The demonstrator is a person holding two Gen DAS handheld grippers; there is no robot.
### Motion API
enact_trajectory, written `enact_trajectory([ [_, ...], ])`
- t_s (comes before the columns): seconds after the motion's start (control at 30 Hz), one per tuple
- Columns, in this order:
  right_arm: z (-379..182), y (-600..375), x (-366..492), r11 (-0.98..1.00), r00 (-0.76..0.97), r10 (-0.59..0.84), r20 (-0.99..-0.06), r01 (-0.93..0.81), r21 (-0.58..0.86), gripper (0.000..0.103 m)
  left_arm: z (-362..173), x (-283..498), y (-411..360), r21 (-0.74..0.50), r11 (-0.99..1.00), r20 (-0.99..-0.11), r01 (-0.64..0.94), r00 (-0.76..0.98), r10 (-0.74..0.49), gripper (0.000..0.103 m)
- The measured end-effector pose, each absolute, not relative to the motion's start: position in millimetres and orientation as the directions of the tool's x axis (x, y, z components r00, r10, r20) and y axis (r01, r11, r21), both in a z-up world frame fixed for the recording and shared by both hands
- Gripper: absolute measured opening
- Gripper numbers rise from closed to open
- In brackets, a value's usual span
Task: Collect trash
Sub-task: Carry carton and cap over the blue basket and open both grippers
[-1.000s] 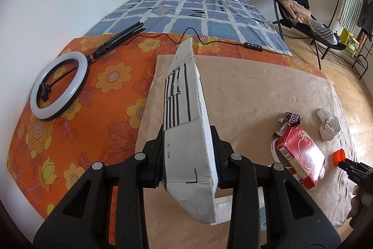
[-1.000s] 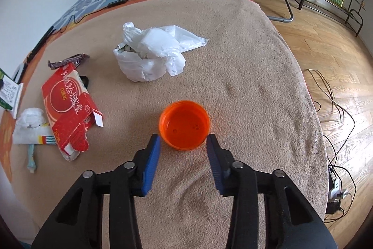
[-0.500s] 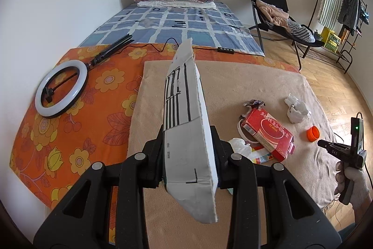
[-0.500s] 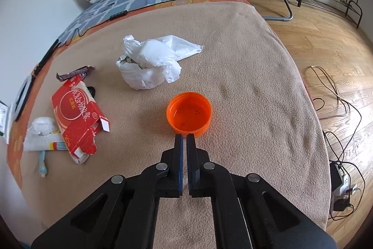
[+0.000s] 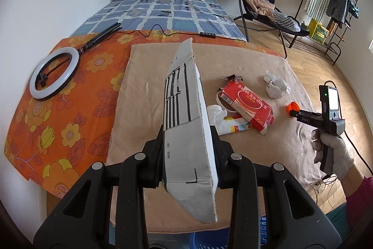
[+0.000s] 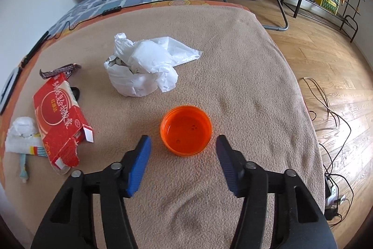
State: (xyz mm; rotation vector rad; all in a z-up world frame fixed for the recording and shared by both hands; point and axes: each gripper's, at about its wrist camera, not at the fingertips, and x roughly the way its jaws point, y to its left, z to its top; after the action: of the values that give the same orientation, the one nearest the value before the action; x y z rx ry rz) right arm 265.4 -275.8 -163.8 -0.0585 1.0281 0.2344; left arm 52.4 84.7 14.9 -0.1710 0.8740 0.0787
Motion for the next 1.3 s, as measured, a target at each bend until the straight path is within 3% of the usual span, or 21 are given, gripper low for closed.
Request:
enact_trajectory([
  [0.2, -145.2, -273.8, 248.1, 0.962, 0.514, 0.237, -0.824, -0.242, 0.125, 0.041, 17.7, 31.7, 70.5, -0.155, 0.982, -0.764, -0.105, 0.643, -0.052, 0.033],
  [0.6, -94.8, -241.2, 125.4, 0.856, 0.462, 0.435, -0.773, -0.479, 0.195, 0.041, -1.5, -15.6, 31.8, -0.204, 0.978, -0.784, -0.040, 0.605, -0.139, 0.033],
  [1.1, -143.5, -230.1, -1.0, 0.794, 0.325, 0.429, -0.843, -0.581, 0.180, 0.041, -85.1, -62.8, -18.7, -0.233, 0.972, -0.850, -0.004, 0.487, -0.202, 0.032],
  [1.3, -171.1, -231.0, -24.9, 0.794, 0.275, 0.425, -0.862, -0.570, 0.210, 0.041, -103.2, -79.8, -20.8, -0.280, 0.960, -0.859, -0.032, 0.455, -0.235, 0.024],
])
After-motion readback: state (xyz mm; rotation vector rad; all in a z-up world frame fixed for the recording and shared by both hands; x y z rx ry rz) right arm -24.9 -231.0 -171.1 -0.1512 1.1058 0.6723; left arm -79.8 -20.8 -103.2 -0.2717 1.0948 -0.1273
